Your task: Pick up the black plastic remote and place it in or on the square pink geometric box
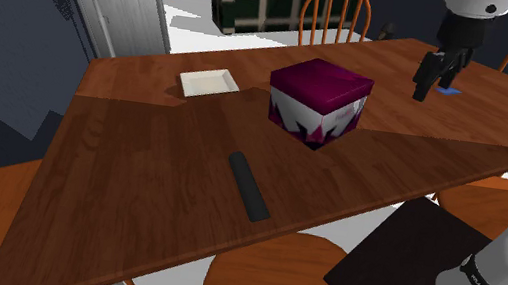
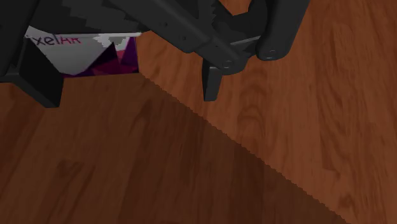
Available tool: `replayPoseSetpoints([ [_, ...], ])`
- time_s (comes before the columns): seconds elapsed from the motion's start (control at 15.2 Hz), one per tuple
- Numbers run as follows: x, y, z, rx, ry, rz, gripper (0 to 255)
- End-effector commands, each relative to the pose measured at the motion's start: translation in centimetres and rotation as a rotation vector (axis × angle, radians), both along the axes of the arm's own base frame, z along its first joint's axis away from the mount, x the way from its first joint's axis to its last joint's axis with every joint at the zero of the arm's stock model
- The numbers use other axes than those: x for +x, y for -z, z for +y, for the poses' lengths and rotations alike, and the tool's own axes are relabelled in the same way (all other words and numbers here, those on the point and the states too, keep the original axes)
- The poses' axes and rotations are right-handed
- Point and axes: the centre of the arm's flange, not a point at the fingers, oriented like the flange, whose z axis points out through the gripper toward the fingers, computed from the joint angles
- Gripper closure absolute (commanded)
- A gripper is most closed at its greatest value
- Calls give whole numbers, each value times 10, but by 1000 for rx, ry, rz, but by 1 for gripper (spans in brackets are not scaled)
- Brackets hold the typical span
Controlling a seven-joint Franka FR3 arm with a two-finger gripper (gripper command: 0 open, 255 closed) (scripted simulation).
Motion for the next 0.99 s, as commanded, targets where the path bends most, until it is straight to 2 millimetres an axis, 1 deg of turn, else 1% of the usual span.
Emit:
replayPoseSetpoints([
  [0.0, 0, 0, 0, 0, 0, 0, 0],
  [0.46, 24, 26, 85, 4, 64, 2, 0],
  [0.92, 53, 52, 169, 8, 129, 5, 0],
])
